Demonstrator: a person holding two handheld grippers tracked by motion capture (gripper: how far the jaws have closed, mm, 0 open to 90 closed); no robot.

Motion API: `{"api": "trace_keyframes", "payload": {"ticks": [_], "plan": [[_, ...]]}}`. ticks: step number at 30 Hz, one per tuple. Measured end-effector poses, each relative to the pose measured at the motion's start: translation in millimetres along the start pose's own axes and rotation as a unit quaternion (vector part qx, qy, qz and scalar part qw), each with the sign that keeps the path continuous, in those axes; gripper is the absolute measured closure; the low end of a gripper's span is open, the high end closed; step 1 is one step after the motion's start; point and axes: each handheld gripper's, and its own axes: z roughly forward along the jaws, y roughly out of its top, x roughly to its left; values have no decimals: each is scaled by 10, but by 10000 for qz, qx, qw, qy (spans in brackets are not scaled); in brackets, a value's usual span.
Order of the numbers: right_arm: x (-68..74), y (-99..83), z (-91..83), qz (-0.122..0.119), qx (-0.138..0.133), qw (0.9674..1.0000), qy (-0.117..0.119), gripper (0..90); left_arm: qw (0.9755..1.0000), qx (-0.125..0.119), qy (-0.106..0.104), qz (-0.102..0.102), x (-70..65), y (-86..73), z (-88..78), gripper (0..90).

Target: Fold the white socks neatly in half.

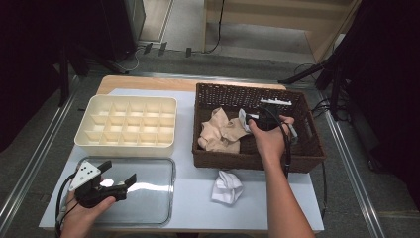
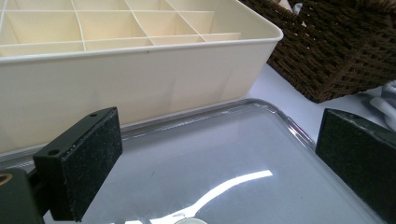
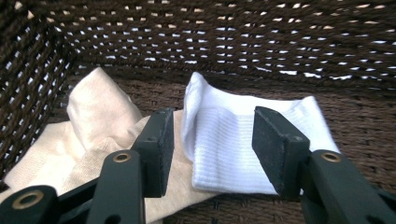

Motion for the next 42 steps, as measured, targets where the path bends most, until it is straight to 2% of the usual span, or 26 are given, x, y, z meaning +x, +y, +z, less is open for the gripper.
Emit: {"api": "trace_keyframes", "payload": {"ticks": [3,10,13,20,22,26,29,31,32,34,36,42], "plan": [[6,21,67,-14,149,9999,0,497,10000,5,-14,3,0,0,5,13],[-45,56,205,199,317,9993,55,483,10000,-6,-20,-55,34,3,13,13],[-50,66,260,246,345,9990,126,472,10000,17,-18,-62,37,2,29,13],[-62,57,390,322,612,9972,277,419,10000,38,-41,-47,26,-1,49,13],[-66,54,418,293,693,9969,226,403,10000,42,-49,-42,17,-3,53,13],[-92,30,480,409,911,9949,160,415,10000,55,-55,-33,13,-8,57,13],[-114,-2,532,440,1173,9921,51,481,10000,72,-54,-20,7,-10,58,13],[-124,-1,536,515,1220,9912,55,608,10000,74,-55,-21,3,-10,60,13],[-136,0,533,505,1215,9913,91,706,10000,78,-57,-18,1,-10,60,13],[-132,3,514,485,1219,9914,-4,795,10000,78,-53,-19,1,-10,58,13],[-134,10,478,451,1153,9923,-29,824,10000,70,-41,-16,3,-9,54,13],[-136,34,302,417,691,9967,-41,838,10000,47,-29,-27,3,-7,41,13]]}}
